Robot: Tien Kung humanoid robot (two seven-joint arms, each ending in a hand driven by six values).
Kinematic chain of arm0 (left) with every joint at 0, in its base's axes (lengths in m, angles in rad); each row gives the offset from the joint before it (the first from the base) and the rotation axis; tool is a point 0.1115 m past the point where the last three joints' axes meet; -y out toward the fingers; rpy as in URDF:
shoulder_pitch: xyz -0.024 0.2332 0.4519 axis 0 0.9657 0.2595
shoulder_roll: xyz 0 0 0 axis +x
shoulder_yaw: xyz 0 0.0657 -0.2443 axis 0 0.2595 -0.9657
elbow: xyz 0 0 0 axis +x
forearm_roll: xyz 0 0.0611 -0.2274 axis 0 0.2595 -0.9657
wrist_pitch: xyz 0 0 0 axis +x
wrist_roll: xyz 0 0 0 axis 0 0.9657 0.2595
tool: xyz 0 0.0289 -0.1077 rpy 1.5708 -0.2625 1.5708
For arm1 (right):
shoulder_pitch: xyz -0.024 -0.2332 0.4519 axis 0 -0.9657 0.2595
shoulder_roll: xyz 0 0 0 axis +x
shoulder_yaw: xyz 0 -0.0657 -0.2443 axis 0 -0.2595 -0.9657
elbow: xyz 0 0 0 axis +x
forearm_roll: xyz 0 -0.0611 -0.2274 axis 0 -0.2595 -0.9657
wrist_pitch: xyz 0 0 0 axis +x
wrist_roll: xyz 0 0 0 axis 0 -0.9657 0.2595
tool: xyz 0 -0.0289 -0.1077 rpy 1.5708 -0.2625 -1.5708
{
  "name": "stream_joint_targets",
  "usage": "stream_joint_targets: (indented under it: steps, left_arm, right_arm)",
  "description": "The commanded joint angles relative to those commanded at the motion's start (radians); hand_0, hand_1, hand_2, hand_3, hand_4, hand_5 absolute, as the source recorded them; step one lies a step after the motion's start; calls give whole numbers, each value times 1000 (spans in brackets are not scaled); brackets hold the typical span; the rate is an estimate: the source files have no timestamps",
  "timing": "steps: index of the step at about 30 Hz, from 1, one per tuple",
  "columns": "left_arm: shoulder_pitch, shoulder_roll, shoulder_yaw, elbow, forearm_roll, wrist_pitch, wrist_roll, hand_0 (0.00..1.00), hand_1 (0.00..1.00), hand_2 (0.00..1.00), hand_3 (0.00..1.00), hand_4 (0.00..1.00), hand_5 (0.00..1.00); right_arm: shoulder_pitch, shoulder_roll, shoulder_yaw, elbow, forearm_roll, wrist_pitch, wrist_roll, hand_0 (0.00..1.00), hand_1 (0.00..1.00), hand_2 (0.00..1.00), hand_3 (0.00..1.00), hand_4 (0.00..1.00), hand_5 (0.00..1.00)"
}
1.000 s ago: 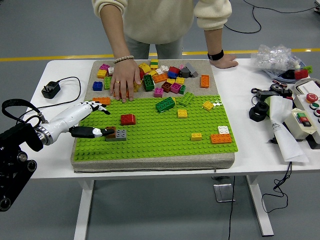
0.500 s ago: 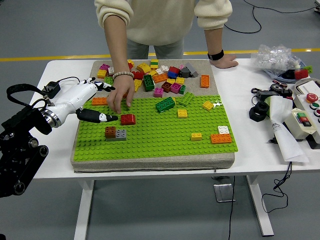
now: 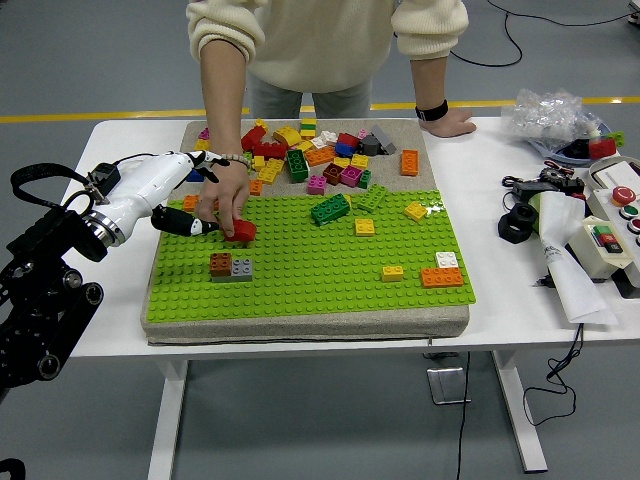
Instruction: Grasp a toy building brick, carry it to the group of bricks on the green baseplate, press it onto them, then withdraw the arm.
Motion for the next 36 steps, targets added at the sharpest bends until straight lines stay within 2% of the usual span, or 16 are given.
stream_joint_targets:
  steps: [1,7,12,13,18,19,24,25,32,36]
  left_arm:
    - [0,0,1,-1,-4,4,-2,663,513,497,558,466,2]
    - [0,0,3,0,-32,18,-12,666,523,502,557,453,2]
    - [2,2,1,-1,-40,0,-21,666,523,502,557,453,2]
    - [2,2,0,-1,-41,-4,-22,740,640,593,694,571,2]
    - [1,2,-3,-1,-42,-28,-28,740,640,593,694,571,2]
    - [0,2,-4,0,-41,-32,-29,854,770,764,822,905,43]
    - [-2,2,-7,0,-36,-45,-30,854,770,764,822,905,43]
    - [-2,2,-7,0,-36,-45,-30,893,815,798,847,926,57]
    - [-8,0,-8,3,-34,-48,-27,899,820,799,850,922,47]
    - [-10,-2,-6,7,-42,-30,-28,899,820,799,850,922,47]
  right_arm:
    - [0,0,0,0,0,0,0,781,704,741,678,944,687]
    - [0,-1,0,0,-2,0,-1,781,704,741,678,944,686]
    - [0,0,0,0,-2,0,-1,781,704,741,678,944,686]
    - [0,0,0,0,-3,0,-1,782,703,741,677,944,686]
    - [-1,0,1,0,-3,0,-1,782,703,741,677,944,686]
    - [-1,0,2,0,-3,0,-1,781,704,741,678,944,687]
    - [0,1,2,0,-2,-1,0,781,704,741,678,944,687]
    - [0,1,2,0,-2,-1,0,781,704,741,678,945,686]
    - [1,0,4,0,0,-1,-1,782,703,741,677,944,687]
    - [2,0,4,0,1,-1,-1,782,703,741,677,944,687]
